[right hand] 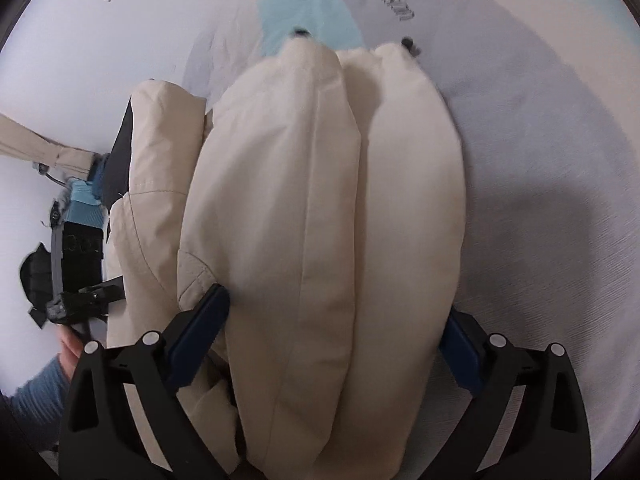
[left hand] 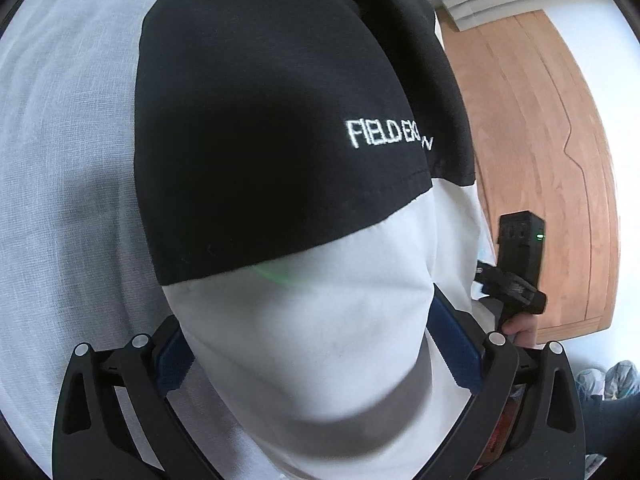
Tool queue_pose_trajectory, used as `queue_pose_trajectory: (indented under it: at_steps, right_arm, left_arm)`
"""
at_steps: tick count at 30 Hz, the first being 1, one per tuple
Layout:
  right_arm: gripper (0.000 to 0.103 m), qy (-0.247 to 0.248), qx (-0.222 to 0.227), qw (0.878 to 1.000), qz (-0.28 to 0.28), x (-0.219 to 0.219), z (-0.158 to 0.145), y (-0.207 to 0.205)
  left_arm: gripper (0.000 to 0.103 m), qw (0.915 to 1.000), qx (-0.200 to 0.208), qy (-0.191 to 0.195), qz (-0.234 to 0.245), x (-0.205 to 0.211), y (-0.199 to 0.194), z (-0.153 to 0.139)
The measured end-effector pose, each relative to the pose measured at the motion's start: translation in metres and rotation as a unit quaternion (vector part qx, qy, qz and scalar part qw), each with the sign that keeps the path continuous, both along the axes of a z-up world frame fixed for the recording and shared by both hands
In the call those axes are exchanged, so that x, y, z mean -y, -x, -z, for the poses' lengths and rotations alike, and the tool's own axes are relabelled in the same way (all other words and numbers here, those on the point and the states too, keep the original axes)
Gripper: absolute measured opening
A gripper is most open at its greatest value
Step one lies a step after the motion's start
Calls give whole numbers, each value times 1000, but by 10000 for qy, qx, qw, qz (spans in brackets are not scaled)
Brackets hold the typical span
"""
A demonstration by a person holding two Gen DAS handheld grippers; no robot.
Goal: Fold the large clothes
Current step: 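Move both open grippers to the sides of the folded jacket, then close both grippers on the folded jacket and lift it off the bed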
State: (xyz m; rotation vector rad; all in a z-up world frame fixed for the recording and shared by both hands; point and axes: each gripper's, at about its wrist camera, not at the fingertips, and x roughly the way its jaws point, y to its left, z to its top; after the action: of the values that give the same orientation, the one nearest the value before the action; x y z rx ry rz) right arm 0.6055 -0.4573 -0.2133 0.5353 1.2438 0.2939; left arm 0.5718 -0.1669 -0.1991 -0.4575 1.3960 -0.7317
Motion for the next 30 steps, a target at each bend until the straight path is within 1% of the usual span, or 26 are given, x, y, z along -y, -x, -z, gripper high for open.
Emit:
queue_pose_trajectory:
  at_steps: [1,4,8,9,10,11,12,14,15,17,20,22,25,26,27,29,30]
  right_arm:
    - [93,158,-152,9998,-44,-1,7,-2]
    - [95,-29,-324,9995,-25,2,17,-8]
    - [96,-44,-403,9992,-69,-1,17,-13]
    - [95,-132,-395,9991,-58,-1,16,-14]
    - [90,-375,-368,9986,-63,0,17,-16]
    - [82,-688,-356,9969,-100,0,19,-19]
    - [81,-959,-357,9946,-169,-2,19,-19]
    - [81,-760,-364,9961,-279,-2,20,-21]
    - [81,-754,-429,9959,-256,-2,24,-22]
    - [83,-903,-543,9944,-112,-1,31,-25]
    - [83,-1042,-548,9929,-165,-3,31,-29]
    - [83,-1009,-482,9934,-273,2,30,-22]
    - [82,-1200,-543,9910,-222,8,34,-22]
    - [80,-1226,-561,9906,-220,11,36,-23]
    - [78,-1187,-605,9908,-222,12,39,-24]
    - [66,-1069,-660,9919,-192,16,41,-25]
    - [62,-1027,-675,9923,-173,19,41,-24]
  left_arm:
    - [96,10000,0,21,4,-5,1,0]
    - [96,9999,-72,149,-4,-15,3,5]
    - [92,9991,-243,334,-4,-22,4,11]
    - [90,9991,-247,355,13,-23,5,11]
    - [88,9990,-253,380,14,-26,5,11]
    - [87,9988,-261,425,11,-29,6,11]
    - [85,9985,-271,466,12,-32,7,11]
    - [82,9984,-276,500,38,-38,10,12]
    - [81,9983,-278,504,51,-40,11,12]
    - [80,9983,-274,521,44,-43,14,11]
    - [79,9985,-171,519,56,-42,19,3]
    - [79,9986,-83,516,83,-38,21,-2]
    - [82,9988,-35,488,87,-35,25,-4]
    - [83,9990,-43,450,73,-32,15,-5]
    - [85,9991,-52,414,85,-29,15,-5]
    - [84,9995,-73,307,77,-26,13,-2]
    - [81,9996,-65,274,57,-23,11,-3]
